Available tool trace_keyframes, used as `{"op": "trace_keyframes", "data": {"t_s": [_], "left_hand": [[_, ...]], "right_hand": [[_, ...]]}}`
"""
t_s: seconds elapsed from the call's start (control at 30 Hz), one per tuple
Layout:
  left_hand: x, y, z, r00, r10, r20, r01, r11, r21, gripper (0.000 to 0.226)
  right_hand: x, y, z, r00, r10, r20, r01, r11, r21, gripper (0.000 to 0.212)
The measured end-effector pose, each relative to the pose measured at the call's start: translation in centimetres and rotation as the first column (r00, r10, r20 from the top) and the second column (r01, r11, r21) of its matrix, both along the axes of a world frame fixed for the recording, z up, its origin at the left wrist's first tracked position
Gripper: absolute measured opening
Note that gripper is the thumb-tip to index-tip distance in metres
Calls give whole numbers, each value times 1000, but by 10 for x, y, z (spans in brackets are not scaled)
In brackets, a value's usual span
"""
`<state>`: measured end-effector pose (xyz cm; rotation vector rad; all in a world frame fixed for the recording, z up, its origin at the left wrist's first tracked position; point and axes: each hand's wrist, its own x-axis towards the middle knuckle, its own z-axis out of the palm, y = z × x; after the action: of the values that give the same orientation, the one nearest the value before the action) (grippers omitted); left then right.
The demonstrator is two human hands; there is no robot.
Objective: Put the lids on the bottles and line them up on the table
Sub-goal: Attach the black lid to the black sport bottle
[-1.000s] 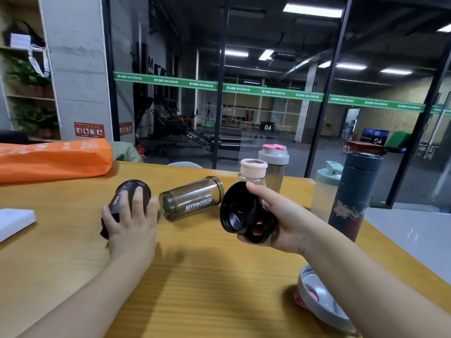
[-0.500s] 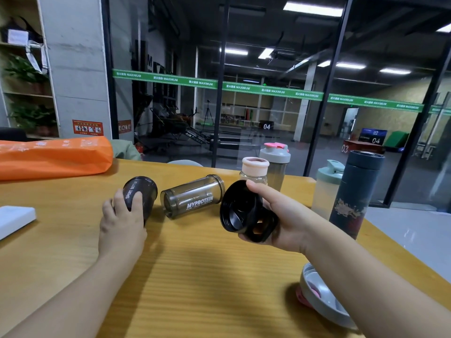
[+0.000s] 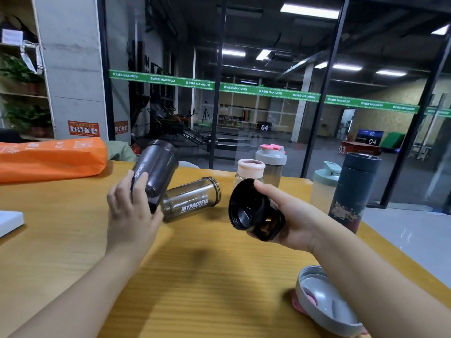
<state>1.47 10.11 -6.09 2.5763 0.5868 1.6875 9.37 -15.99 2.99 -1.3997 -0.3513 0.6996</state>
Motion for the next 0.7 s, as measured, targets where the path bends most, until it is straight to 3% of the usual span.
{"op": "trace_keyframes", "data": {"t_s": [0.1,0.2,0.37,0.6,0.7], "left_hand": [[8,-29,14,963,-208,174,209,978,10,73],[20,-56,24,859,-416,297,445,895,-35,70],[35,-100,26,629,-581,516,762,593,-261,68],[42,-113,9,554,-589,588,831,348,-435,57],[50,-114,0,541,-610,579,831,283,-478,47]], "right_hand": [[7,-5,2,999,-28,36,28,999,-18,52],[18,-14,5,992,-98,76,97,995,24,41],[39,-39,9,971,-233,53,226,969,101,47],[78,-71,-13,965,-200,172,192,979,65,48],[91,-77,-29,936,-128,328,129,991,20,74]]}}
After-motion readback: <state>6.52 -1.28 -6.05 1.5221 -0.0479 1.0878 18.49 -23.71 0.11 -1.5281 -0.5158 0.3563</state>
